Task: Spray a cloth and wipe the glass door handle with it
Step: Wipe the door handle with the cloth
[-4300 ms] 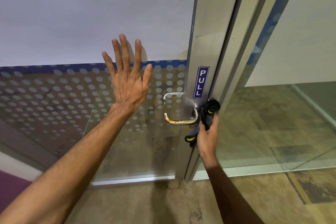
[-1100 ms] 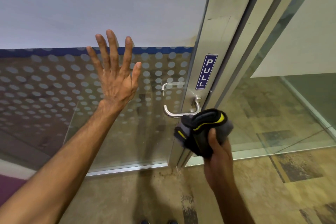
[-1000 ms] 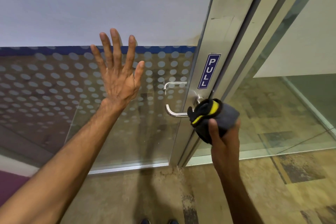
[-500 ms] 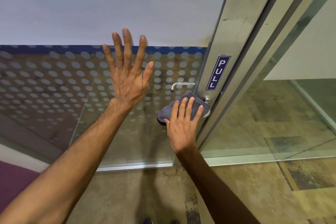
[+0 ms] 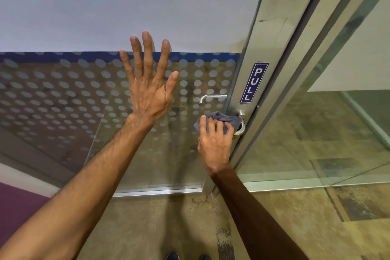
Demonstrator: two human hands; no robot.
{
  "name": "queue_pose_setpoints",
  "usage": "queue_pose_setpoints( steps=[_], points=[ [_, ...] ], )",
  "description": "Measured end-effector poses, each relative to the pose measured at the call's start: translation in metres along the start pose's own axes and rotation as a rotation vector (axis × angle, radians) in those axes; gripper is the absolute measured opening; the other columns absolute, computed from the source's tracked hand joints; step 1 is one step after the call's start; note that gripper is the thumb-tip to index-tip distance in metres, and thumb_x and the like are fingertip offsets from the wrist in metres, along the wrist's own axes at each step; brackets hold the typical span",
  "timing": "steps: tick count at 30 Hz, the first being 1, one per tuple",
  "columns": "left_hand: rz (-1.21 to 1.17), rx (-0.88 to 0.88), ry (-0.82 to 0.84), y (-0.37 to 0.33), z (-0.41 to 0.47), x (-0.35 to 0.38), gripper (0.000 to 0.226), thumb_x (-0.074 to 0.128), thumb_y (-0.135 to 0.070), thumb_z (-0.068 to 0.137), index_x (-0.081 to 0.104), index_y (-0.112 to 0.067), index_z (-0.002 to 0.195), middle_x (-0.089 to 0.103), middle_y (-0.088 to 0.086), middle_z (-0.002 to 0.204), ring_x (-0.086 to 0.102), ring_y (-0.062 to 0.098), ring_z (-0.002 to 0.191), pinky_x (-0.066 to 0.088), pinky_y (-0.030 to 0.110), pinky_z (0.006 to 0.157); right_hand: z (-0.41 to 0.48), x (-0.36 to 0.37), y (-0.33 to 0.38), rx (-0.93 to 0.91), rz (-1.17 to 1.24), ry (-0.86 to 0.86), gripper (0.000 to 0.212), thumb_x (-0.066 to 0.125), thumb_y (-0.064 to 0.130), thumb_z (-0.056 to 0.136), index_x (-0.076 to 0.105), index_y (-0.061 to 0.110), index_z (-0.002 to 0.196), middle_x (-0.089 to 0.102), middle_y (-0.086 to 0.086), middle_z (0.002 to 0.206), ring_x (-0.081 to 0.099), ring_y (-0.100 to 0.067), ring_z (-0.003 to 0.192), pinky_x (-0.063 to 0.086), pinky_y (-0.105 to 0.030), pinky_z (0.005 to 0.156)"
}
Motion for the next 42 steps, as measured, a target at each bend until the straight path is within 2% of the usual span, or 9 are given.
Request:
queue_pose_setpoints(
  steps=[6,12,16,21,26,30,36,39,42],
  points=[
    [-0.008,-0.002,0.02,0.001,0.0,-0.001,0.064,0.017,-0.056,0.105,-0.008,-0.031,0.159,-0.039,-0.012,0.161,-0.03,0.015,0.152,-0.012,0.054,0.123,-0.01,-0.003,-0.012,-0.162,-0.008,-0.173,0.036,0.05,0.001,0.097,0.067,0.004,0.129,0.073,-0.016,0.117,0.07,-0.029,0.1,0.051,-0.053,0.09],
    [-0.012,-0.012,0.029,0.001,0.0,-0.001,0.067,0.017,-0.059,0.104,-0.015,-0.036,0.158,-0.041,-0.012,0.16,-0.031,0.015,0.151,-0.014,0.053,0.123,-0.016,-0.008,-0.03,-0.293,0.06,-0.273,0.03,0.063,0.005,0.097,0.072,0.008,0.126,0.075,-0.014,0.118,0.073,-0.028,0.1,0.055,-0.05,0.087],
    [-0.019,-0.011,0.042,0.0,0.001,-0.002,0.068,0.016,-0.061,0.104,-0.018,-0.038,0.157,-0.042,-0.013,0.159,-0.033,0.014,0.15,-0.015,0.052,0.122,-0.021,-0.01,-0.043,-0.378,0.086,-0.259,0.035,0.061,0.005,0.099,0.068,0.008,0.133,0.07,-0.016,0.131,0.07,-0.032,0.116,0.055,-0.054,0.09],
    [-0.024,-0.014,0.047,-0.001,0.0,-0.002,0.066,0.019,-0.06,0.104,-0.007,-0.032,0.158,-0.04,-0.013,0.161,-0.031,0.015,0.151,-0.013,0.055,0.123,-0.03,-0.011,-0.062,-0.485,0.079,-0.209,0.041,0.06,0.005,0.1,0.06,0.008,0.141,0.06,-0.017,0.144,0.059,-0.036,0.132,0.052,-0.057,0.097],
    [-0.037,-0.016,0.046,-0.002,0.001,-0.003,0.071,0.02,-0.064,0.103,-0.018,-0.039,0.157,-0.041,-0.013,0.16,-0.032,0.014,0.15,-0.014,0.055,0.122,-0.033,-0.015,-0.084,-0.52,0.072,-0.137,0.039,0.053,0.004,0.103,0.058,0.007,0.141,0.058,-0.021,0.144,0.054,-0.041,0.135,0.048,-0.067,0.099],
    [-0.038,-0.018,0.044,-0.004,0.0,-0.004,0.072,0.021,-0.064,0.102,-0.02,-0.039,0.157,-0.042,-0.014,0.16,-0.033,0.014,0.15,-0.014,0.054,0.122,-0.036,-0.014,-0.099,-0.527,0.041,-0.102,0.039,0.04,0.003,0.107,0.056,0.006,0.142,0.057,-0.021,0.146,0.053,-0.042,0.135,0.05,-0.066,0.097],
    [-0.051,-0.02,0.053,-0.003,0.001,-0.004,0.071,0.018,-0.065,0.102,-0.023,-0.04,0.155,-0.044,-0.015,0.158,-0.034,0.013,0.149,-0.016,0.053,0.122,-0.044,-0.012,-0.115,-0.423,-0.033,-0.089,0.043,0.048,0.002,0.1,0.057,0.004,0.142,0.055,-0.021,0.147,0.051,-0.043,0.137,0.05,-0.062,0.101],
    [-0.07,-0.025,0.047,-0.003,0.001,-0.004,0.071,0.019,-0.065,0.102,-0.023,-0.041,0.155,-0.044,-0.015,0.158,-0.034,0.011,0.149,-0.019,0.049,0.122,-0.045,-0.017,-0.128,-0.248,0.023,-0.089,0.045,0.06,-0.001,0.093,0.061,0.004,0.138,0.059,-0.021,0.144,0.054,-0.044,0.135,0.052,-0.06,0.1],
    [-0.069,-0.034,0.039,-0.004,0.002,-0.004,0.072,0.021,-0.064,0.102,-0.022,-0.042,0.155,-0.044,-0.016,0.158,-0.034,0.011,0.149,-0.02,0.048,0.122,-0.052,-0.02,-0.137,0.018,0.272,-0.048,0.052,0.071,0.001,0.083,0.065,0.006,0.134,0.064,-0.017,0.139,0.061,-0.037,0.13,0.056,-0.051,0.099]
  ],
)
Point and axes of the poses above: each hand's wrist, its own z-axis towards the middle knuckle, its own x-axis out of the palm, y = z × x, the point moved 4 cm from there along z, towards the middle knuckle
